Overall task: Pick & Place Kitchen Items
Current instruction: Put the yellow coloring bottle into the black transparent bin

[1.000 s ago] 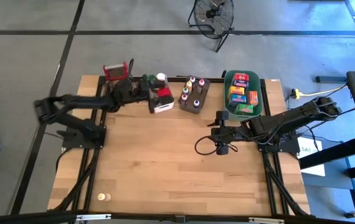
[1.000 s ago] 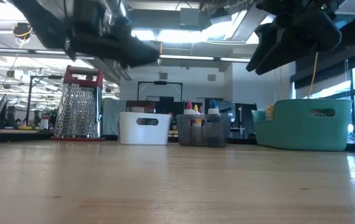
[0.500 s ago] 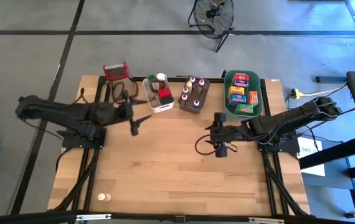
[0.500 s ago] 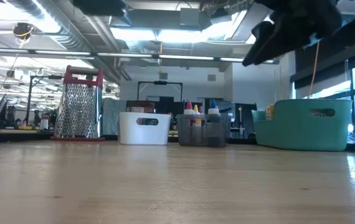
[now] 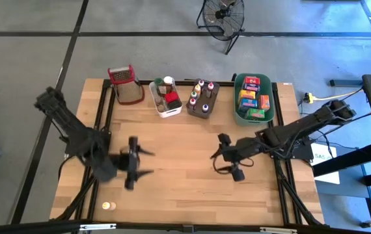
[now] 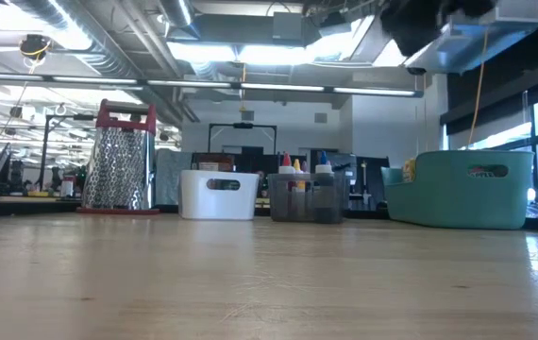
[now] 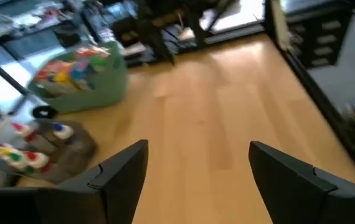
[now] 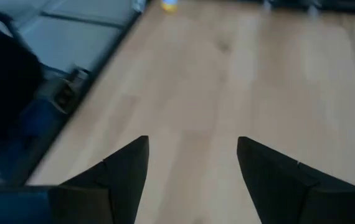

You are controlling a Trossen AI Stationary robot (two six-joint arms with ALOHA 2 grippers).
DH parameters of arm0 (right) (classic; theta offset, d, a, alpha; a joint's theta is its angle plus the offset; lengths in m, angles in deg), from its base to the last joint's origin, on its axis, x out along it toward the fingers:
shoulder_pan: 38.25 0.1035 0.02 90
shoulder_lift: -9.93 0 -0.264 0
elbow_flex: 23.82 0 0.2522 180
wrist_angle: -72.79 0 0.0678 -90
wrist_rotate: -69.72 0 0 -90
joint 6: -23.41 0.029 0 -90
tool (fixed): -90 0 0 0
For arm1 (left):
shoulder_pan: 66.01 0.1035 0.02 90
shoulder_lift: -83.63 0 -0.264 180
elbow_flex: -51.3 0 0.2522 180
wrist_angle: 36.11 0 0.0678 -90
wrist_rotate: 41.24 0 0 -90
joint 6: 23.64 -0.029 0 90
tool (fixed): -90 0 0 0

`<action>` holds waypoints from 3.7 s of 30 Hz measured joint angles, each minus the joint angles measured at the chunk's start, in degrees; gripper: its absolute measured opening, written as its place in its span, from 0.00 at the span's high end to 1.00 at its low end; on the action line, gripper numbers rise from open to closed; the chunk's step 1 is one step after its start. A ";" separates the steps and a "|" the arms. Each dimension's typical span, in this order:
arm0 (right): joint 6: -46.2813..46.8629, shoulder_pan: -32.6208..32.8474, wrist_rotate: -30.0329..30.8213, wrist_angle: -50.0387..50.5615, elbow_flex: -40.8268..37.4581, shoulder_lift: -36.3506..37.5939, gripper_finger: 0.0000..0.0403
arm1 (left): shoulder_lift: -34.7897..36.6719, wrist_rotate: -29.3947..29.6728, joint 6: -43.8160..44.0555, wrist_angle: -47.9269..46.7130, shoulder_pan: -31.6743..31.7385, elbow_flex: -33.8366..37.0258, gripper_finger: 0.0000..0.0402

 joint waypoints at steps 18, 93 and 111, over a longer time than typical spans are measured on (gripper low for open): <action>3.32 15.19 3.52 -20.13 0.00 -8.36 0.39 | -38.46 -16.95 56.81 -63.50 -18.98 -41.02 0.32; -0.19 9.22 6.49 -19.67 0.00 -9.01 0.39 | -43.17 -39.35 65.68 -63.54 -32.46 -40.05 0.55; -0.19 9.18 6.47 -19.67 0.00 -9.01 0.39 | -43.17 -39.35 69.27 -63.54 -32.46 -40.05 0.37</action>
